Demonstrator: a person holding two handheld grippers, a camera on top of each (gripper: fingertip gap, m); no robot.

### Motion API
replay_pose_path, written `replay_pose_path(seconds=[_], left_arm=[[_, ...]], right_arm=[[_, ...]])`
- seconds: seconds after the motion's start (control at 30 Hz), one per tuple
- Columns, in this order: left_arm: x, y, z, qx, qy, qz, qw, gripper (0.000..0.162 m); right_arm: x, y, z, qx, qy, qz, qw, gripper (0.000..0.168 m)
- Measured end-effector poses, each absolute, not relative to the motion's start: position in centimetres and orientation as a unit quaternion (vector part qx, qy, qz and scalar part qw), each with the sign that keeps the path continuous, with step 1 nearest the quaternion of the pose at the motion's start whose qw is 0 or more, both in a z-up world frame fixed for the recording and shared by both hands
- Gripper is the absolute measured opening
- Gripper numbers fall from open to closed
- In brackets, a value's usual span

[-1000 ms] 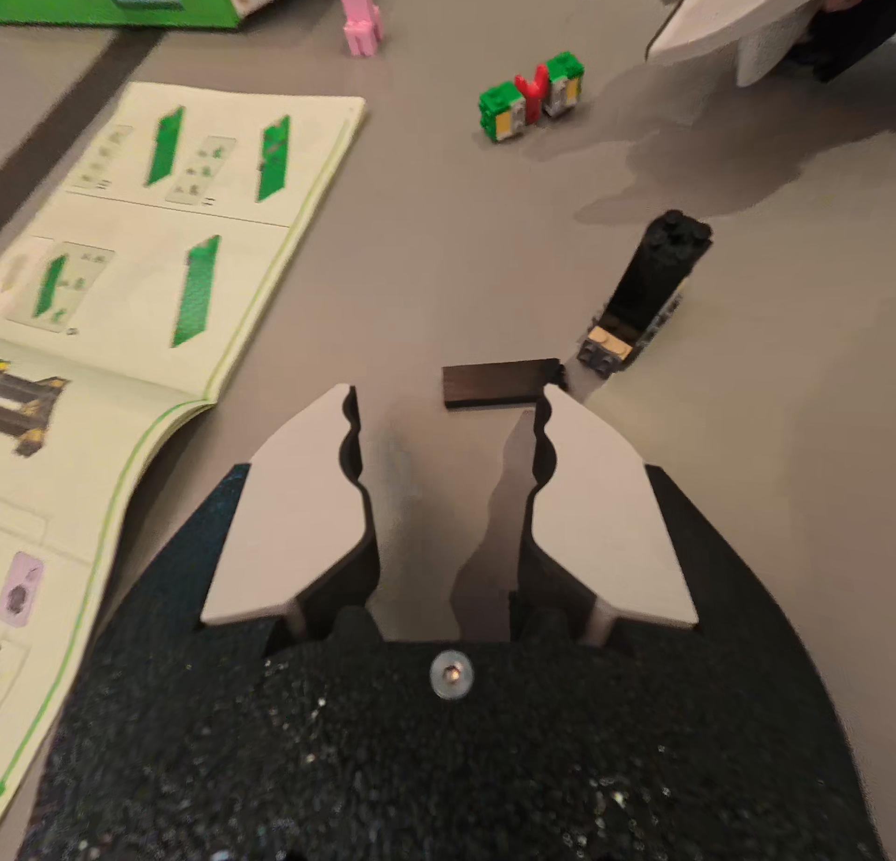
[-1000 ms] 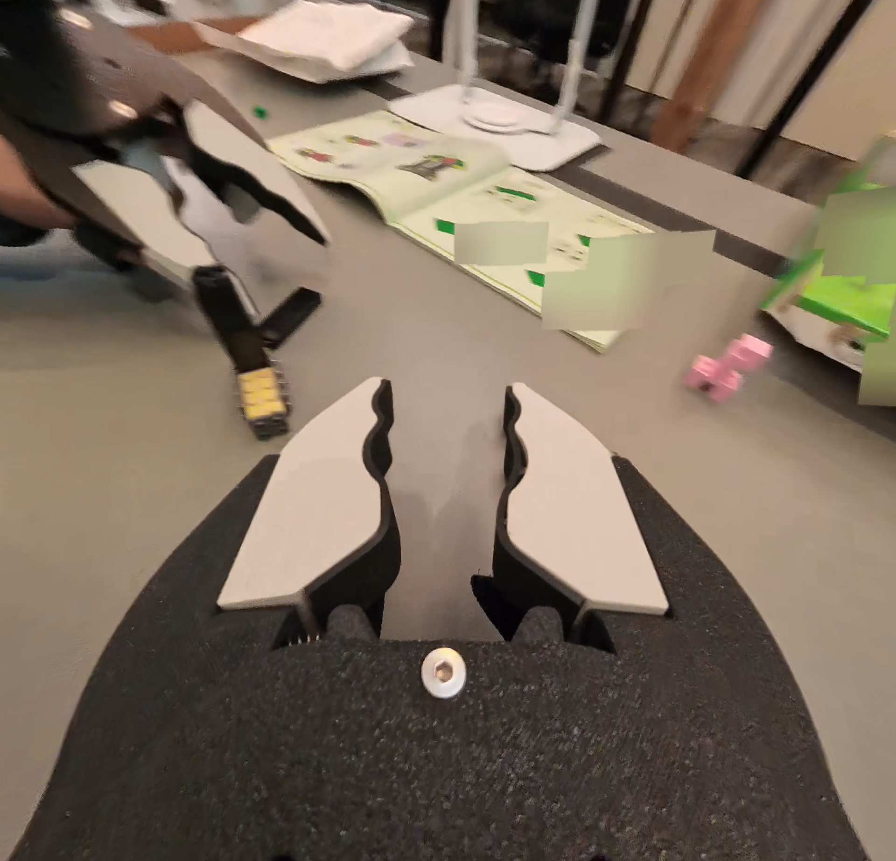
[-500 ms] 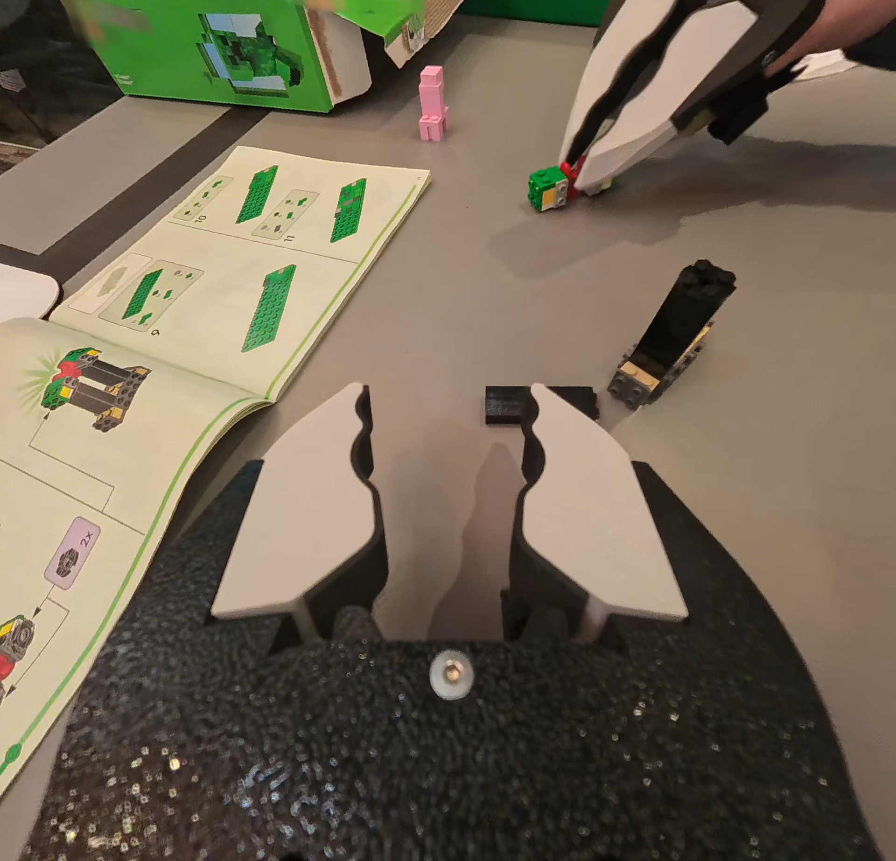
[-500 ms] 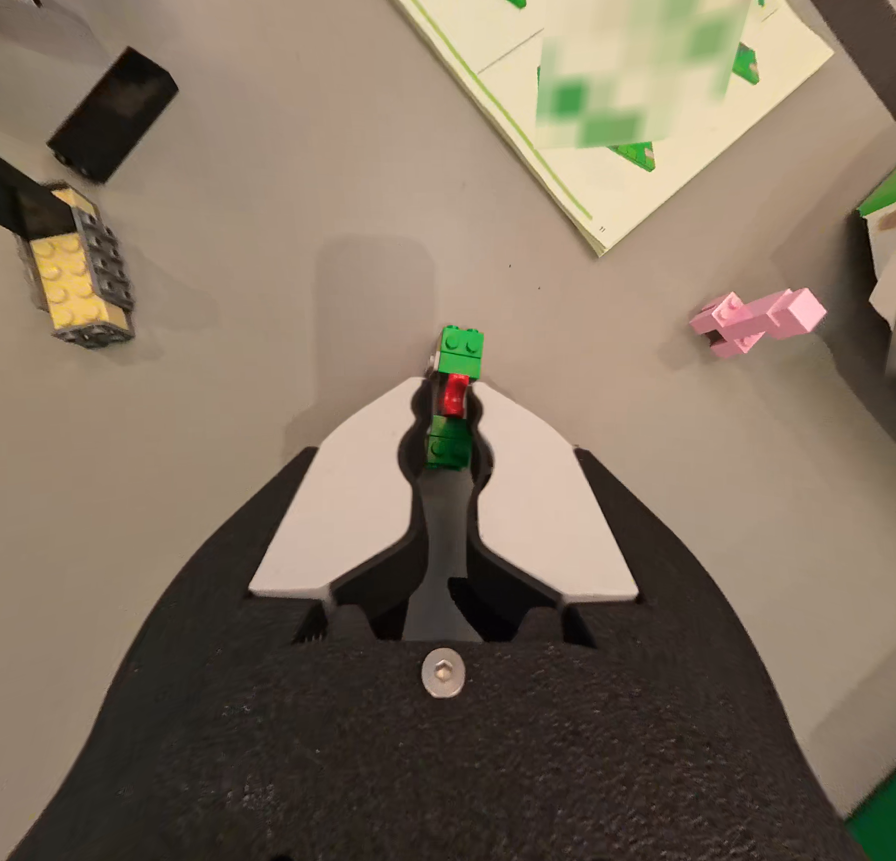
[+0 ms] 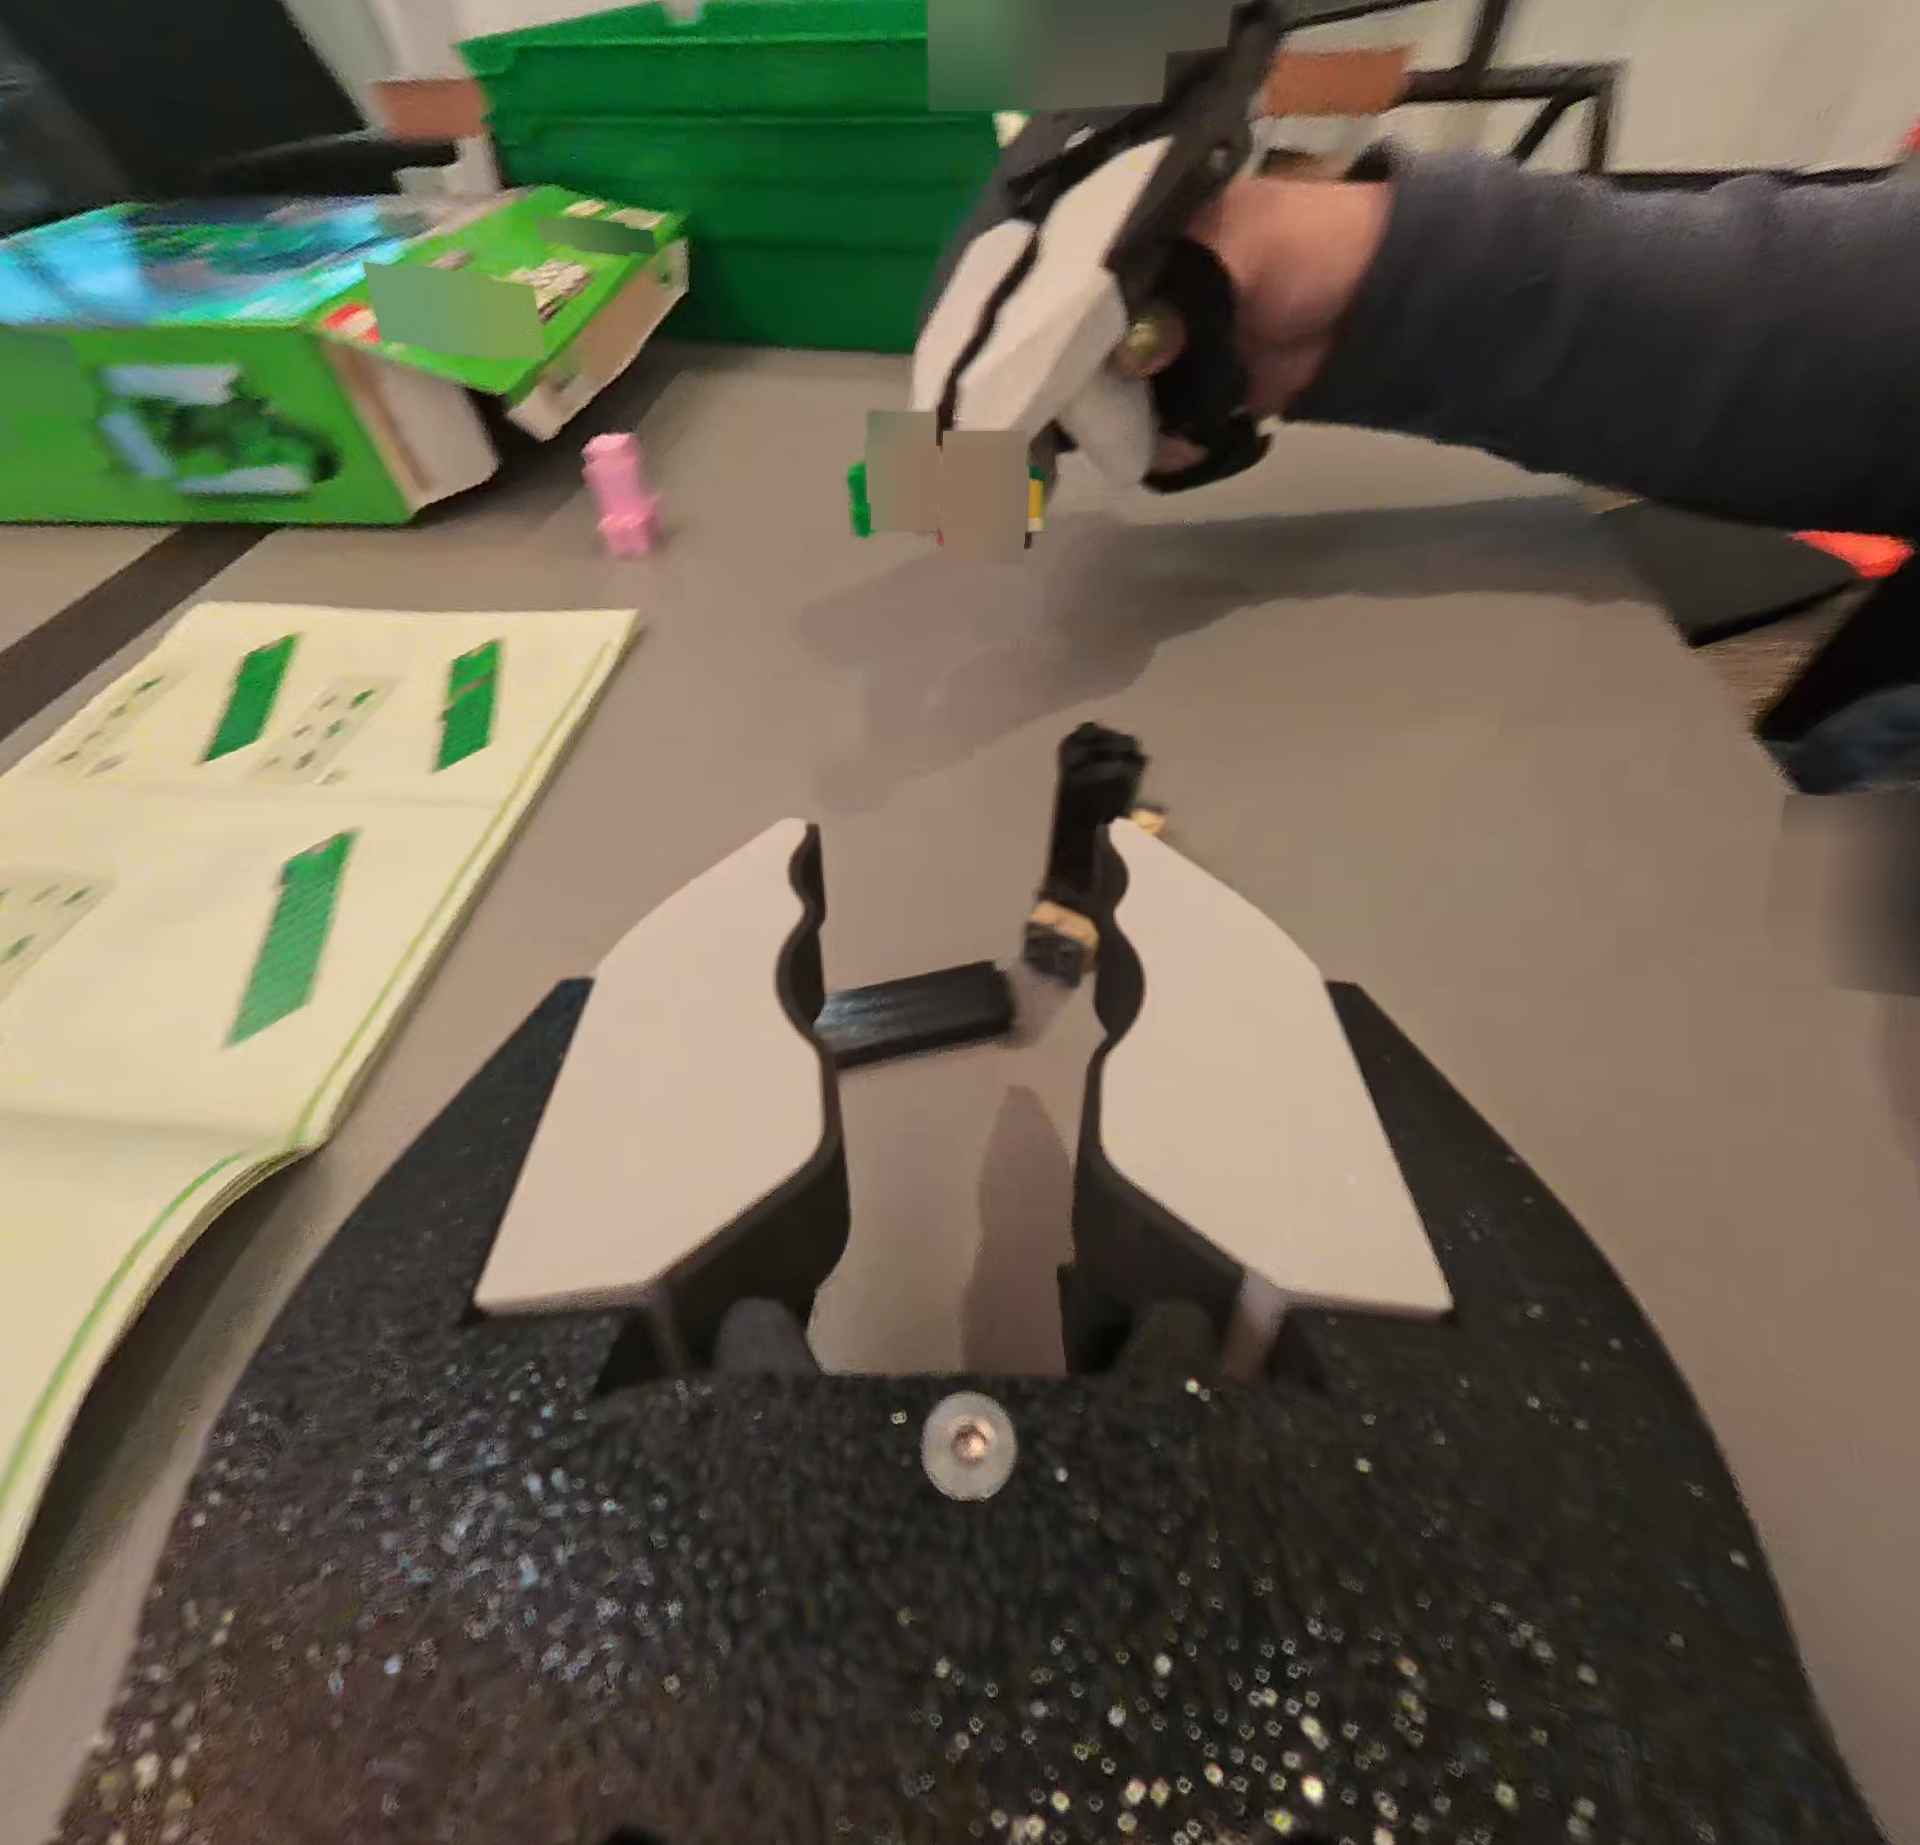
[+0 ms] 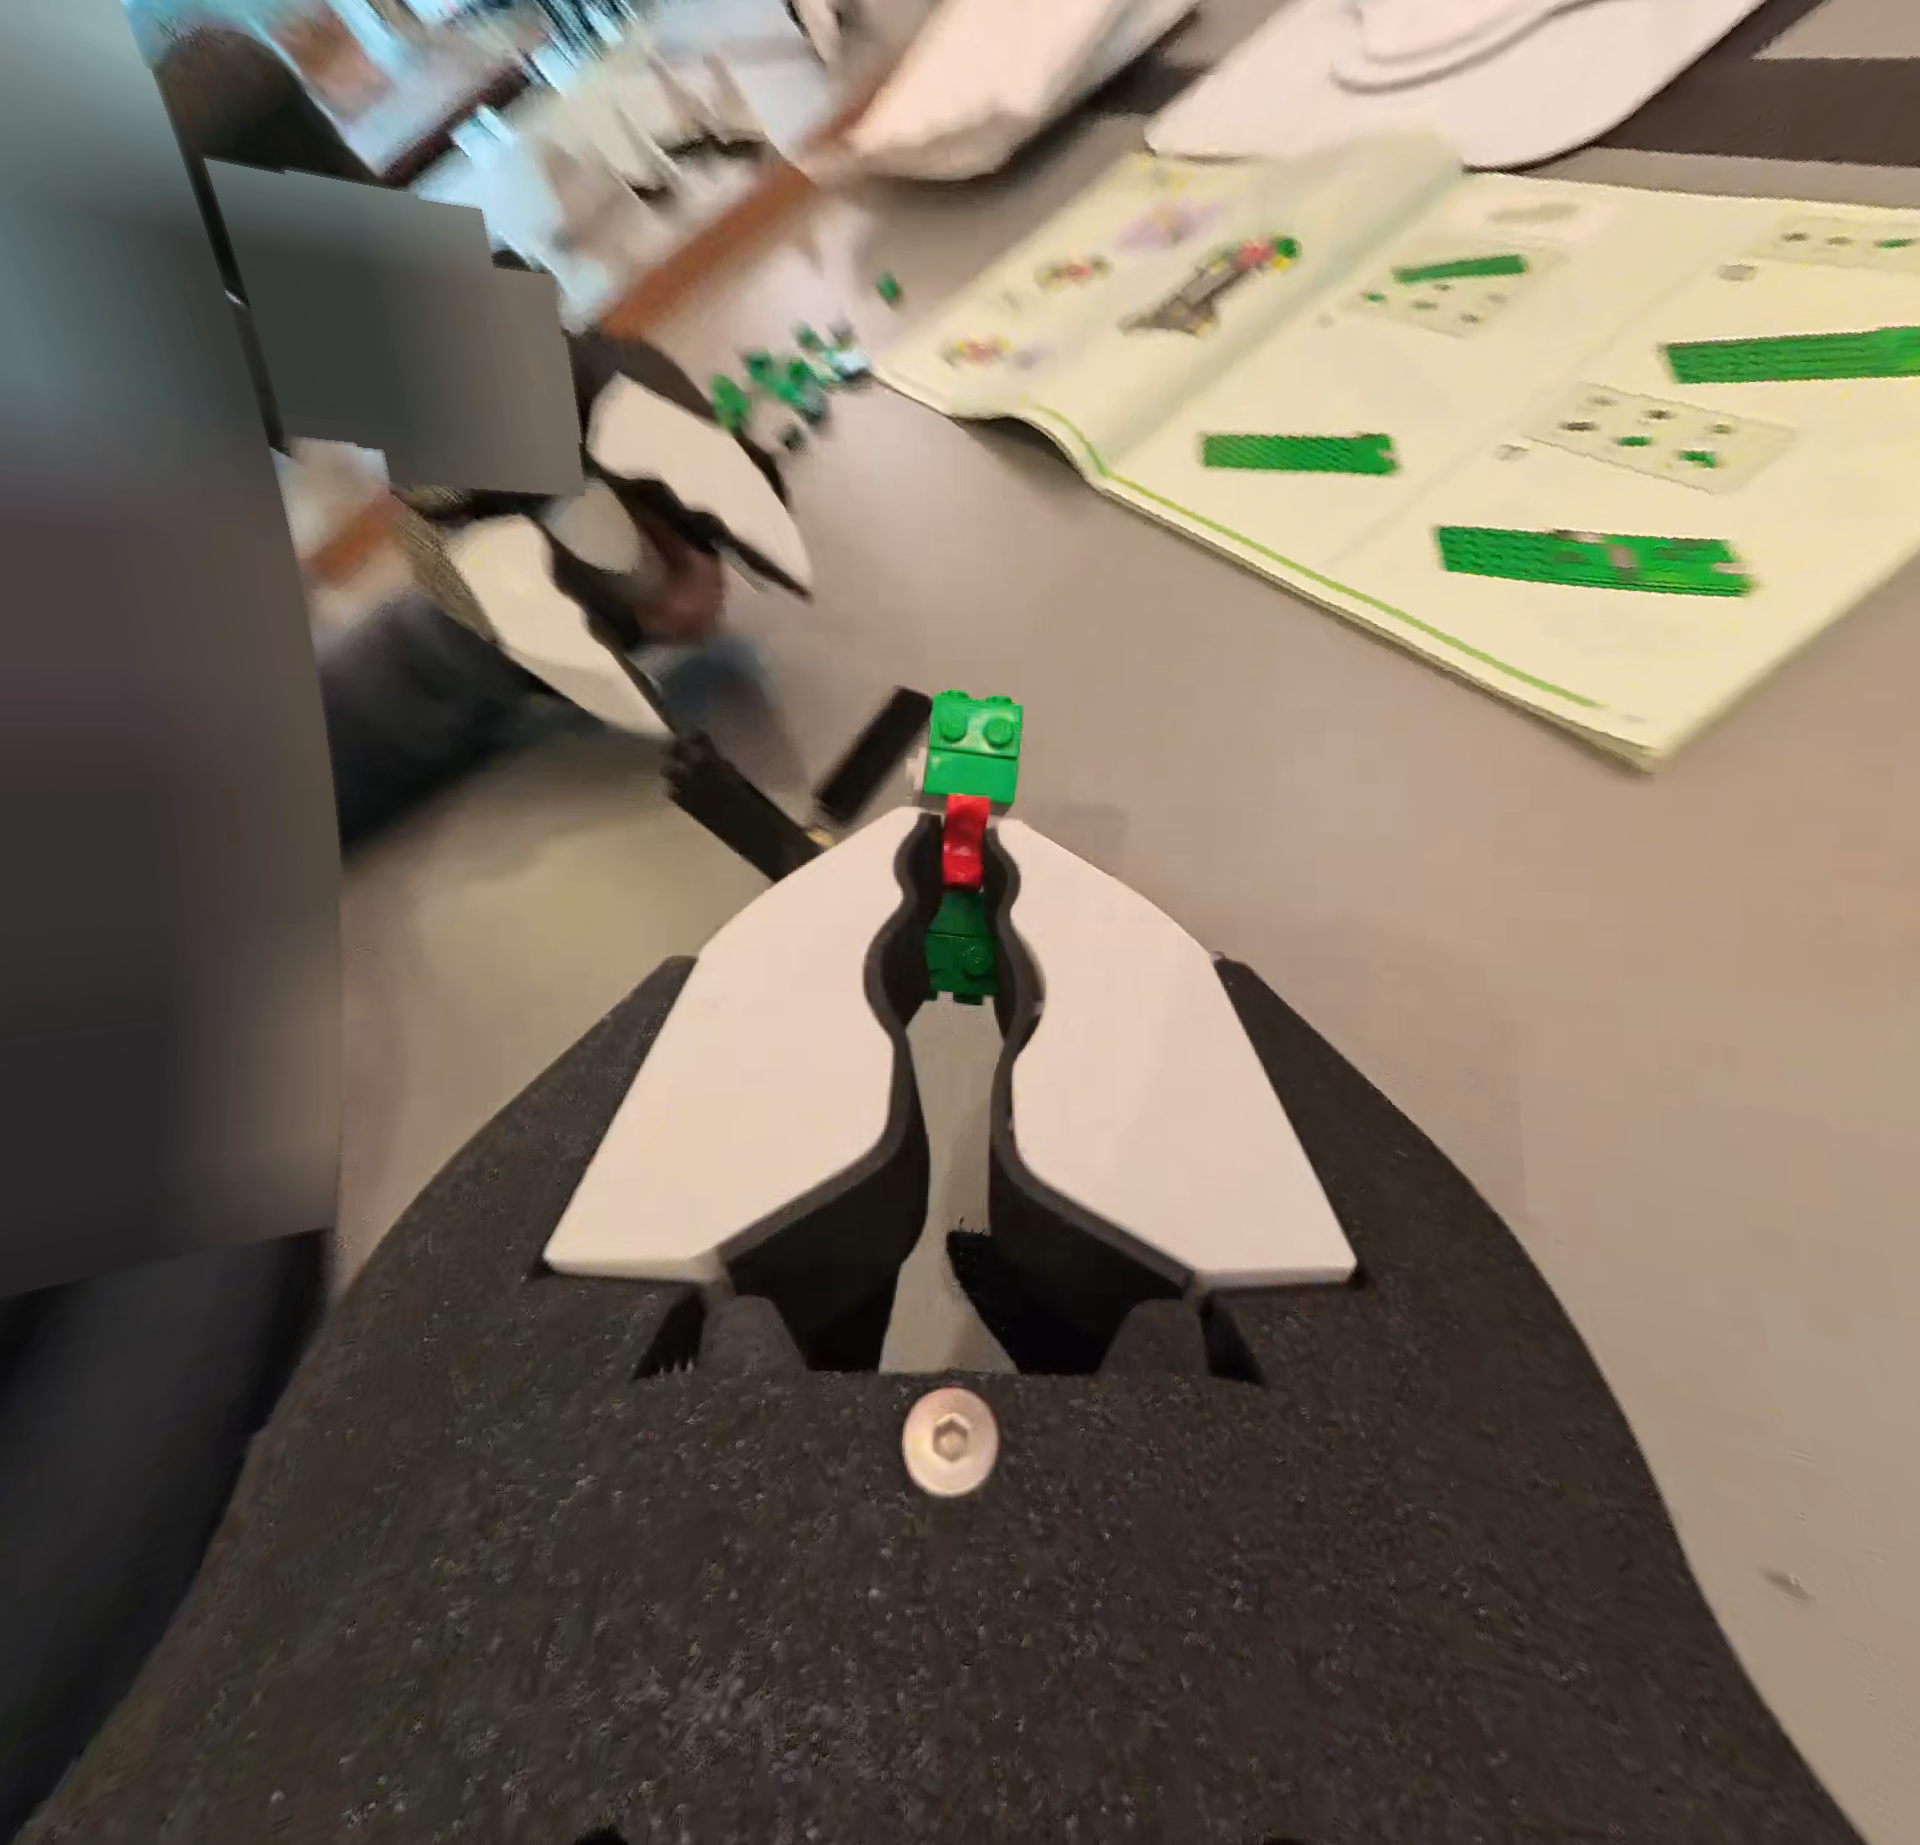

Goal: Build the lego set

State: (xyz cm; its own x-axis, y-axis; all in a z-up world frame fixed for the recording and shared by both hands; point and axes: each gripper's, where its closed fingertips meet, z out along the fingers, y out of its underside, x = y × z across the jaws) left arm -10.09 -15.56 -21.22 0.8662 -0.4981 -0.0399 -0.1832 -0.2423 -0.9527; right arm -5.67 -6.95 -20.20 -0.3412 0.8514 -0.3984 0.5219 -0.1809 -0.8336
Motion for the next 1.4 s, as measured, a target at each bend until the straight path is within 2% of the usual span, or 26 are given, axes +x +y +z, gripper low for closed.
replay_pose_path(seconds=[0.17, 0.33, 0.4, 0.6, 0.9, 1.17, 1.4], left_arm=[[-8.5, -15.6, -20.6, -0.761, 0.220, -0.181, 0.583, 0.049], [-7.8, -16.0, -15.4, -0.709, 0.174, -0.227, 0.644, 0.045], [-7.2, -15.8, -14.6, -0.713, 0.163, -0.232, 0.642, 0.042], [-4.6, -15.6, -14.0, -0.703, 0.143, -0.318, 0.620, 0.050], [-5.4, -15.9, -13.0, -0.675, 0.114, -0.355, 0.636, 0.037], [-4.8, -16.4, -13.3, -0.674, 0.135, -0.365, 0.628, 0.020], [-4.5, -16.6, -13.8, -0.680, 0.160, -0.351, 0.623, 0.019]], right_arm=[[-5.2, -9.1, -17.8, -0.525, -0.545, 0.650, 0.066, 0.007], [-4.6, -11.4, -14.7, -0.463, -0.505, 0.729, 0.019, 0.007], [-4.4, -12.6, -14.0, -0.436, -0.525, 0.730, 0.026, 0.007], [-4.7, -14.8, -13.0, -0.398, -0.579, 0.707, 0.073, 0.007], [-4.9, -15.8, -13.4, -0.397, -0.594, 0.696, 0.072, 0.007], [-4.7, -16.5, -14.0, -0.380, -0.640, 0.658, 0.115, 0.007], [-4.6, -16.5, -14.5, -0.377, -0.681, 0.611, 0.144, 0.010]])
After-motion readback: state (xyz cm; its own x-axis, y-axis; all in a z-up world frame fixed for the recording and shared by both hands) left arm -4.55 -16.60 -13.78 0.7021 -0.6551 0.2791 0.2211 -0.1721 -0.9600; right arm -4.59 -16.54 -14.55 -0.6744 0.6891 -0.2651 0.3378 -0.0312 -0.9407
